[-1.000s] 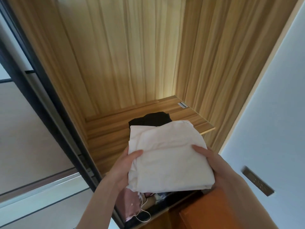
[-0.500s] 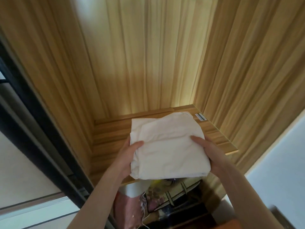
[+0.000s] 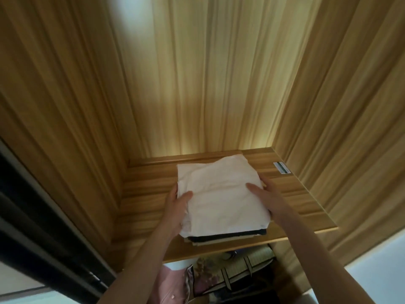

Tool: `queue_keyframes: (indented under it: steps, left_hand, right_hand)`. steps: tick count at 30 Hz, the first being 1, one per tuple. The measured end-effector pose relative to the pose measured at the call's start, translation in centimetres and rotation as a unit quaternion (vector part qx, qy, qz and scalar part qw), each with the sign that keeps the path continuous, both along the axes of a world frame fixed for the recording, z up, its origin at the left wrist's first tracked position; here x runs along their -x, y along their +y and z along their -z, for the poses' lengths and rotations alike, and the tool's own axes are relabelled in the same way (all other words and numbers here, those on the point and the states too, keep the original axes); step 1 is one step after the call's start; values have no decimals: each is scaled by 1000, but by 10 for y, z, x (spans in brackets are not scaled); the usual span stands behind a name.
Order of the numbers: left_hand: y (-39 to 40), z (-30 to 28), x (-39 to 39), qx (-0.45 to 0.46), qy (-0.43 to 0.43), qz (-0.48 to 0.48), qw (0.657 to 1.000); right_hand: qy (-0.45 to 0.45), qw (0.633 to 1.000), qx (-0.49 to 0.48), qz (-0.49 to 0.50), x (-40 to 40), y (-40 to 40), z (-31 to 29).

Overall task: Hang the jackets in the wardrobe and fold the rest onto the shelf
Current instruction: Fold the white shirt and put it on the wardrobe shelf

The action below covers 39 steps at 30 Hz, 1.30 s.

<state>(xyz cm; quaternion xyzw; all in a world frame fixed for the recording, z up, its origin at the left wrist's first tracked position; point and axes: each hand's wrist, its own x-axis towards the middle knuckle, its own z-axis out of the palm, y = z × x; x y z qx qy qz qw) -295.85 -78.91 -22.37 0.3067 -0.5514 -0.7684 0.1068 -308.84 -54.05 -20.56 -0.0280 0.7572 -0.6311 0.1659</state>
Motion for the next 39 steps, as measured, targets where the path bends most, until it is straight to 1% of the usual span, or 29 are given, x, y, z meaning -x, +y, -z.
queue_keyframes:
  steps: [2, 6, 9, 11, 13, 14, 15, 17, 18, 19, 21, 22, 24, 25, 28, 31, 36, 39]
  left_hand:
    - [-1, 10, 5, 8, -6, 0, 1000]
    - [-2, 28, 11, 19, -24, -8, 1000]
    - [-1, 32, 12, 25, -23, -32, 999]
    - [2, 29, 13, 67, -24, -38, 997]
    - [7, 26, 14, 136, -24, -45, 989]
    - [9, 25, 13, 198, -34, -48, 978]
    - [11, 24, 11, 283, -56, -49, 956]
    - [15, 25, 3, 451, -92, -48, 886]
    - [17, 25, -1, 508, -95, -48, 855]
    - [20, 25, -4, 539, -89, -39, 837]
    - [25, 29, -10, 571, -69, 13, 818]
    - [27, 34, -11, 598, -65, 51, 797]
    - [28, 47, -13, 660, -83, 123, 737]
    - [26, 53, -14, 670, -99, 147, 721]
    - [19, 64, -20, 665, -142, 175, 712]
    - [15, 63, -29, 691, -144, 181, 684]
    - [11, 43, -56, 720, -140, 180, 655]
    - [11, 26, -81, 746, -113, 181, 631]
  right_hand:
    - [-6, 1000, -8, 2, 5, -1, 11]
    - [30, 998, -53, -7, 11, -3, 32]
    - [51, 994, -94, -4, 15, -7, 44]
    - [66, 989, -133, -4, 17, -6, 53]
    - [67, 985, -159, 3, 18, -5, 61]
    - [72, 983, -170, 8, 17, -5, 62]
    - [79, 980, -180, 16, 15, -5, 62]
    - [105, 970, -218, 33, 8, -5, 57]
    - [131, 957, -258, 33, 3, -5, 54]
    - [162, 941, -295, 24, -3, -5, 53]
    - [224, 922, -316, -2, -20, -4, 51]
    - [244, 916, -317, -21, -29, -3, 51]
    - [266, 900, -339, -71, -43, -4, 55]
    - [269, 888, -360, -94, -48, -6, 59]
    - [272, 855, -421, -133, -56, -5, 70]
    - [293, 834, -448, -135, -61, -3, 75]
    - [343, 815, -454, -112, -88, -9, 73]
    - [344, 818, -449, -109, -115, -18, 63]
